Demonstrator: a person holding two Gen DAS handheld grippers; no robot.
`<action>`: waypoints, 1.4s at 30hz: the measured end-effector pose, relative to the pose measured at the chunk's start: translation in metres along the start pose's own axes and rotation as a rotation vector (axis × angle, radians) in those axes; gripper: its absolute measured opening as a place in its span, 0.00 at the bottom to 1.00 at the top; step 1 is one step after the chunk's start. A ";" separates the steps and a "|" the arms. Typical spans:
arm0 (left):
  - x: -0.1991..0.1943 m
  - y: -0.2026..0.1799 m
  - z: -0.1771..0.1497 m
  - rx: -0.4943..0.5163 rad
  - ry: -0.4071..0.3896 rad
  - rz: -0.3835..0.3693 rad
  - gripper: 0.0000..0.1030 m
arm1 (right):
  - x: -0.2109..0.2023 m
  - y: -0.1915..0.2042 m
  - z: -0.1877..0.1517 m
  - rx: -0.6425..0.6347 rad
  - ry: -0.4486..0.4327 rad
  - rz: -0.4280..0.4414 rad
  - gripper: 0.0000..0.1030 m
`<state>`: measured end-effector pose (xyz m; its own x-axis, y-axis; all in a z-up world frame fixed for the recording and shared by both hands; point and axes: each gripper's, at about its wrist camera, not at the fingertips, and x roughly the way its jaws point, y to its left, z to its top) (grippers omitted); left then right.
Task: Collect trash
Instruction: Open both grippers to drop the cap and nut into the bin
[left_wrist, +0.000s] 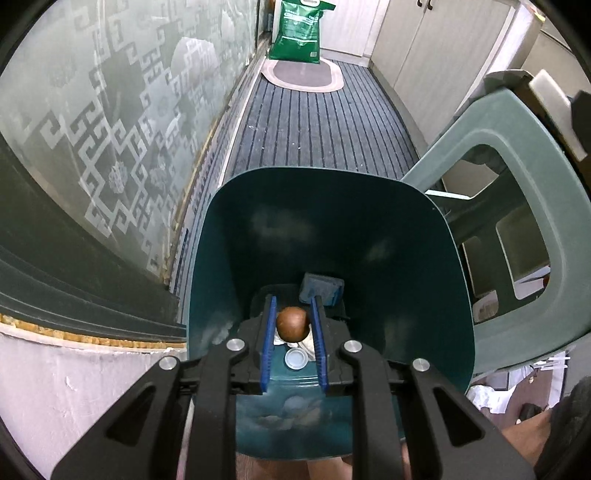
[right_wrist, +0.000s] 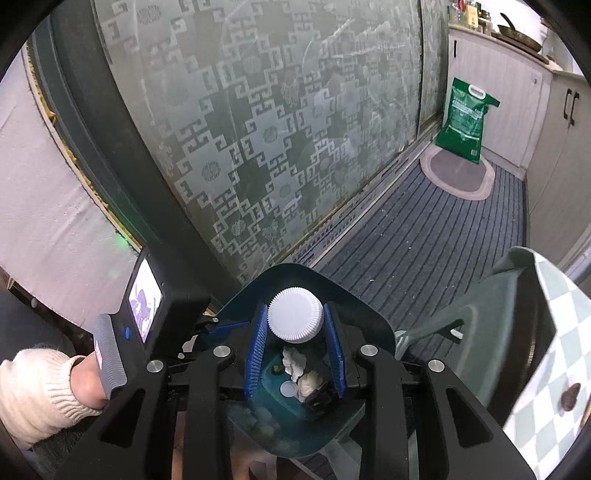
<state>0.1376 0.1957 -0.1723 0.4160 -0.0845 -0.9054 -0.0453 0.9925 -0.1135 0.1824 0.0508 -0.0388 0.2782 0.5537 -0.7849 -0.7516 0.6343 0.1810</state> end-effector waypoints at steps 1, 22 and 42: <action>0.001 0.001 0.001 0.001 0.001 -0.001 0.23 | 0.003 0.001 0.000 0.002 0.008 0.001 0.30; -0.111 0.015 0.001 -0.019 -0.291 0.024 0.21 | 0.082 0.018 -0.034 -0.008 0.216 -0.011 0.30; -0.182 -0.013 -0.001 0.038 -0.468 0.018 0.14 | 0.138 0.022 -0.075 -0.071 0.408 -0.038 0.30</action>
<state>0.0619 0.1980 -0.0060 0.7805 -0.0271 -0.6245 -0.0266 0.9967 -0.0765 0.1590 0.1007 -0.1878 0.0572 0.2620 -0.9634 -0.7888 0.6034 0.1173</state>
